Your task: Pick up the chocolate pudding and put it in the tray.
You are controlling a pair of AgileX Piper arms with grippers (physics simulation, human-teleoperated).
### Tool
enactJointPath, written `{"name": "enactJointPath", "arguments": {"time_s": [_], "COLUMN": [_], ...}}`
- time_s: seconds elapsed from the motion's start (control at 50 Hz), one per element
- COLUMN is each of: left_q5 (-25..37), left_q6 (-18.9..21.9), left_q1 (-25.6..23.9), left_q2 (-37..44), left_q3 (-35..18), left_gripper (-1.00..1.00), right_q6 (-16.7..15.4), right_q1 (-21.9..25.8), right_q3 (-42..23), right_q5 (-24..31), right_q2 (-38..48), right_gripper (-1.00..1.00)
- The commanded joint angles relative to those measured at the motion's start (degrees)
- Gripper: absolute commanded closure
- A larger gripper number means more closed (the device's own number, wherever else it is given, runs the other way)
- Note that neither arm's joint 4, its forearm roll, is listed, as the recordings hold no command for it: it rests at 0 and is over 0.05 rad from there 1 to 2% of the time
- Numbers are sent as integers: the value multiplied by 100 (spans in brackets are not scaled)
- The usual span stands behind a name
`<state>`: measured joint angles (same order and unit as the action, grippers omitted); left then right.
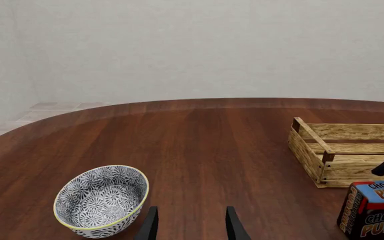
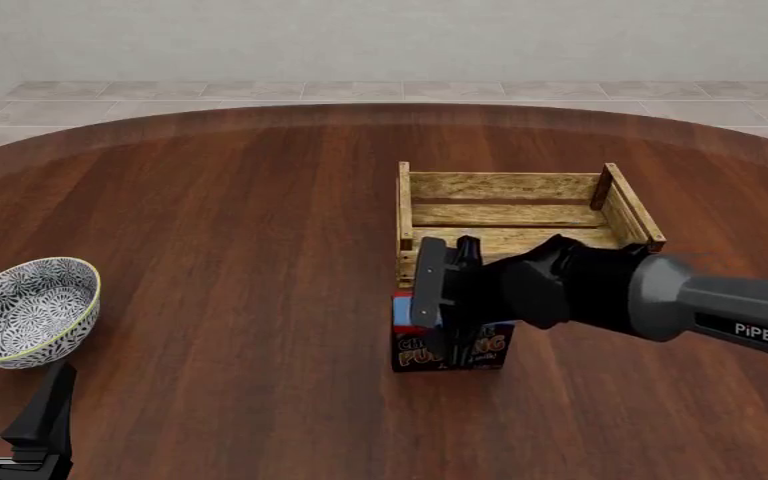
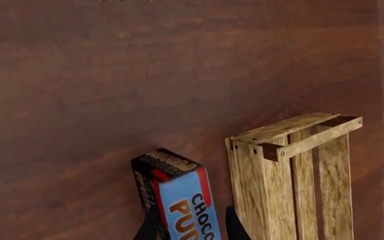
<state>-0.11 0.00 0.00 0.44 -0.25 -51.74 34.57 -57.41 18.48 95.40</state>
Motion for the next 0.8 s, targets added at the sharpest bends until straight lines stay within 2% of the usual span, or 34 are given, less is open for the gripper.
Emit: {"name": "enactJointPath", "arguments": {"time_s": [0.02, 0.8], "left_q5": [0, 0], "left_q6": [1, 1], "left_q1": [0, 0], "left_q2": [-1, 0], "left_q3": [0, 0], "left_gripper": [-100, -100], "right_q6": [28, 186], "right_q1": [13, 128], "right_q3": [-19, 50], "right_q5": [-22, -258], "right_q2": [59, 192], "right_gripper": [-100, -100]}}
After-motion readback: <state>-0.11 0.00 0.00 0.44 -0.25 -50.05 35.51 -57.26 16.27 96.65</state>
